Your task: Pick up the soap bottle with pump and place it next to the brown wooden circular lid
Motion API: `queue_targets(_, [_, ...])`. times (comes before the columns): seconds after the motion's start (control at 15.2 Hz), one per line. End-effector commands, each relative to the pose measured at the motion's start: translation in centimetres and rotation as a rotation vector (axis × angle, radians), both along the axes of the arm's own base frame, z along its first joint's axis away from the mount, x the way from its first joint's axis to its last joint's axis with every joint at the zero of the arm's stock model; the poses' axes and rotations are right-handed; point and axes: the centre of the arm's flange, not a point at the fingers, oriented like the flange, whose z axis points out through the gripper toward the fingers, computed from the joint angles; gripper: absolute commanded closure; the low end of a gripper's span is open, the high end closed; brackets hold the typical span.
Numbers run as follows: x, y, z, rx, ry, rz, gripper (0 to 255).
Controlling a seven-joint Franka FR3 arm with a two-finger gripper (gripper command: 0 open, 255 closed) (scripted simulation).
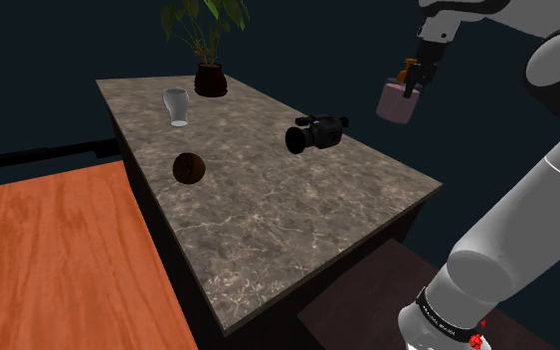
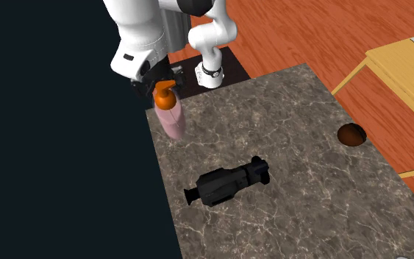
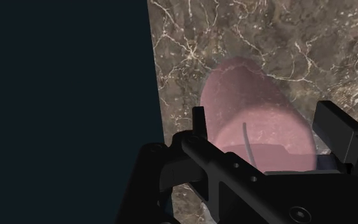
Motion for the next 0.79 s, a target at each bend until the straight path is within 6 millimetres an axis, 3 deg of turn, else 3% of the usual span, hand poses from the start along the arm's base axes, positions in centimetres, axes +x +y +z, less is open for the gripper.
queue_targets(0.0, [0.0, 0.1, 1.1, 0.000, 0.000, 0.000, 255])
queue_targets(0.73, [0.0, 0.1, 6.9, 0.000, 0.000, 0.000, 255])
